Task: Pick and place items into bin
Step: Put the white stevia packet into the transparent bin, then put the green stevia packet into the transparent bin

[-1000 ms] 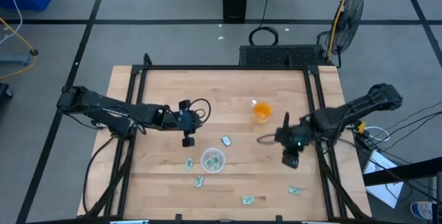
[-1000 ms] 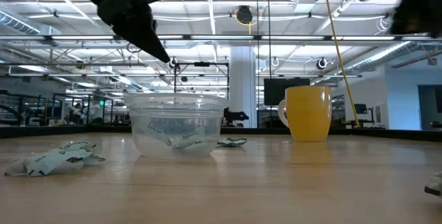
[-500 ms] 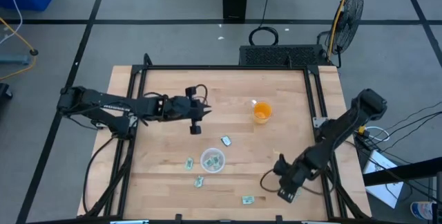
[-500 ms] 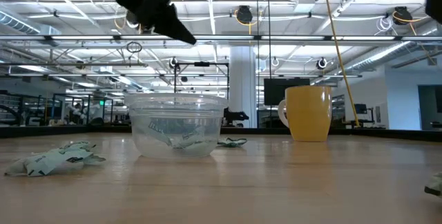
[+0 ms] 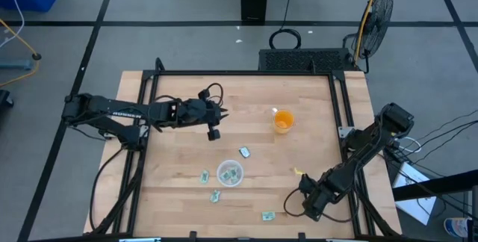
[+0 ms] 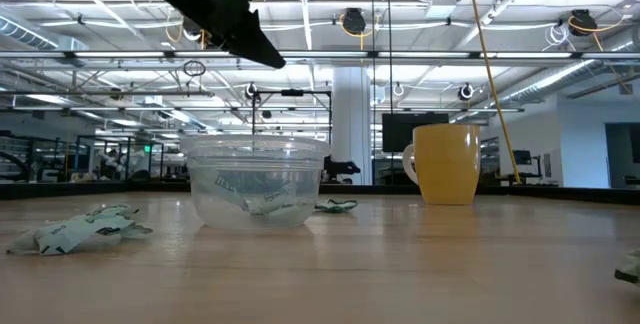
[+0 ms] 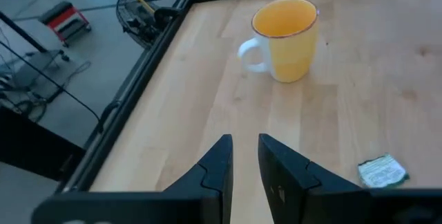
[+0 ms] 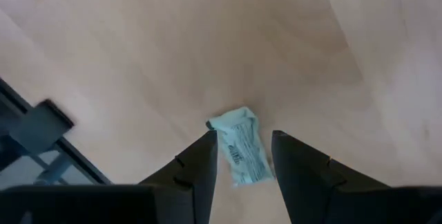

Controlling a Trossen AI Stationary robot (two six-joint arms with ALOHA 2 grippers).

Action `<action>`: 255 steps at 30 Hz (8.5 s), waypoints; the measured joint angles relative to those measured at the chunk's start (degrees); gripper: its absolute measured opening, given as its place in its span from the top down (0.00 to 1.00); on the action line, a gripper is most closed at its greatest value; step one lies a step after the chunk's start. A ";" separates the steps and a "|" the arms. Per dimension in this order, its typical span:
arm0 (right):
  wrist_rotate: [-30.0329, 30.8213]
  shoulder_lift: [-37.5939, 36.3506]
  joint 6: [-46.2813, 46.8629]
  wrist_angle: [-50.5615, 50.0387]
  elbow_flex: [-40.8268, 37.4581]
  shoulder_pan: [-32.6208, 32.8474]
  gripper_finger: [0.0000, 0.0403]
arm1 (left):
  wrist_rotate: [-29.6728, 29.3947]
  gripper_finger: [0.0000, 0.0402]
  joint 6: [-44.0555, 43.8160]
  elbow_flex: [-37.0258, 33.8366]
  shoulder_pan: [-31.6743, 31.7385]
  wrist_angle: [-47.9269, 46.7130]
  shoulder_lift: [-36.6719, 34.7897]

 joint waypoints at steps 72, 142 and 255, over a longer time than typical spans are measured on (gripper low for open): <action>-4.76 16.70 -80.40 60.07 7.89 -39.54 0.99 | -12.50 0.81 -2.21 0.00 1.90 -8.72 0.02; 21.78 -37.61 -75.71 20.87 -11.08 -39.71 0.74 | 30.46 0.81 -11.28 -7.47 -13.48 -21.14 -0.20; 16.38 -36.49 -81.61 71.01 -33.79 -39.52 0.74 | 19.24 0.78 8.77 1.73 -11.89 -2.83 11.95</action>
